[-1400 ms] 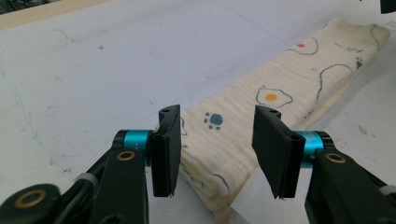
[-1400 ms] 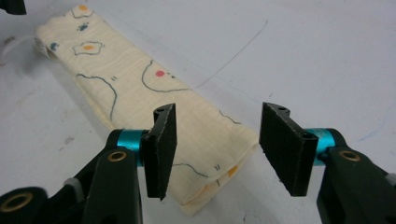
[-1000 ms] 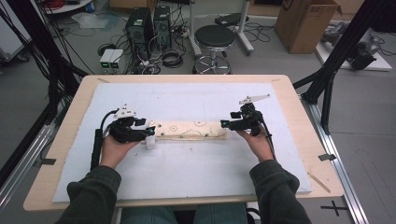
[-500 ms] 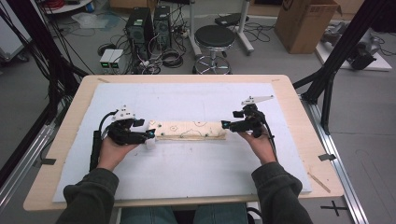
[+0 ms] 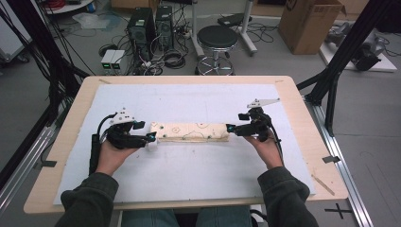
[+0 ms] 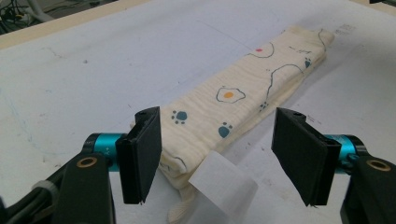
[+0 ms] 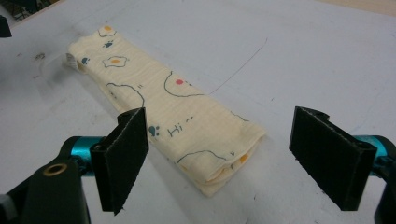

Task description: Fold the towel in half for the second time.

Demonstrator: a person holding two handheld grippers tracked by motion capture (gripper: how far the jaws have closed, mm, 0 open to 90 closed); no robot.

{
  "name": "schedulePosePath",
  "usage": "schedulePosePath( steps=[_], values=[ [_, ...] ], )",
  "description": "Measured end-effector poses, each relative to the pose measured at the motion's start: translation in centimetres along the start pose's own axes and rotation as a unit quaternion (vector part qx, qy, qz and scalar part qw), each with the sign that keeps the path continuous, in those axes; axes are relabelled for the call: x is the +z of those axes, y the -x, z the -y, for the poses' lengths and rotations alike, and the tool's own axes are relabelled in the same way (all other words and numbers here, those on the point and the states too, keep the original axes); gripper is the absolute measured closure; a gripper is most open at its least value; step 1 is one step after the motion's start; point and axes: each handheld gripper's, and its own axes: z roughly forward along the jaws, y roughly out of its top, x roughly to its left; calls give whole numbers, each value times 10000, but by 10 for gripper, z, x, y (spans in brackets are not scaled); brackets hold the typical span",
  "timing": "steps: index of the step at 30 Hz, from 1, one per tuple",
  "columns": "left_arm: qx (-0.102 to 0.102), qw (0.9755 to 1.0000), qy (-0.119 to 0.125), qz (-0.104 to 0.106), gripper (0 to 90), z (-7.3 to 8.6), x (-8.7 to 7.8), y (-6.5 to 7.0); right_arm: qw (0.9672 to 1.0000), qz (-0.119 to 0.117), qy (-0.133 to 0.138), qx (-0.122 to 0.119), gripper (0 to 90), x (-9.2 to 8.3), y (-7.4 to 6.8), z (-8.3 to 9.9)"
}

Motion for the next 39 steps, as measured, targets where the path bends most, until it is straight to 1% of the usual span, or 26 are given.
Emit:
schedulePosePath(
  steps=[5,6,7,12,15,16,18,21,24,29,31,33,34,35,36,37,39],
  values=[
    [20,10000,17,2,333,1,-3,1,10000,25,46,-53,180,-3,-3,0],
    [9,10000,20,-18,333,1,-3,1,10000,8,40,-32,176,-4,-4,0],
    [-8,10000,46,-22,331,1,-4,2,10000,10,69,-71,172,-4,-4,0],
    [38,10000,26,-6,325,2,-7,3,10000,9,41,-90,152,-6,-8,0],
    [71,10000,37,-6,317,2,-10,4,9999,65,59,-114,131,-7,-9,0],
    [53,10000,46,-13,317,3,-10,5,9999,69,61,-132,130,-7,-11,0],
    [88,10000,37,-15,316,3,-12,5,9997,113,87,-212,126,-9,-12,0],
    [61,9999,83,-15,313,4,-14,6,9997,113,70,-217,126,-10,-13,1],
    [52,9999,104,-18,293,6,-16,6,9996,140,118,-226,126,-12,-13,4],
    [57,10000,72,2,281,9,-19,6,9998,128,121,-126,122,-13,-12,11],
    [45,10000,60,16,275,10,-19,6,9996,146,153,-197,122,-15,-11,14],
    [46,10000,64,5,270,11,-19,7,9996,153,123,-187,122,-16,-11,17],
    [86,10000,26,18,269,12,-20,7,9997,156,118,-172,123,-17,-11,18],
    [110,9999,11,14,269,12,-21,8,9996,151,137,-171,122,-18,-11,19],
    [82,10000,50,12,268,12,-21,9,9995,161,170,-190,122,-19,-11,20],
    [124,9999,23,6,268,13,-21,9,9995,177,197,-188,122,-20,-11,21],
    [106,9999,40,1,266,14,-22,10,9995,163,199,-161,122,-22,-11,23]
  ],
)
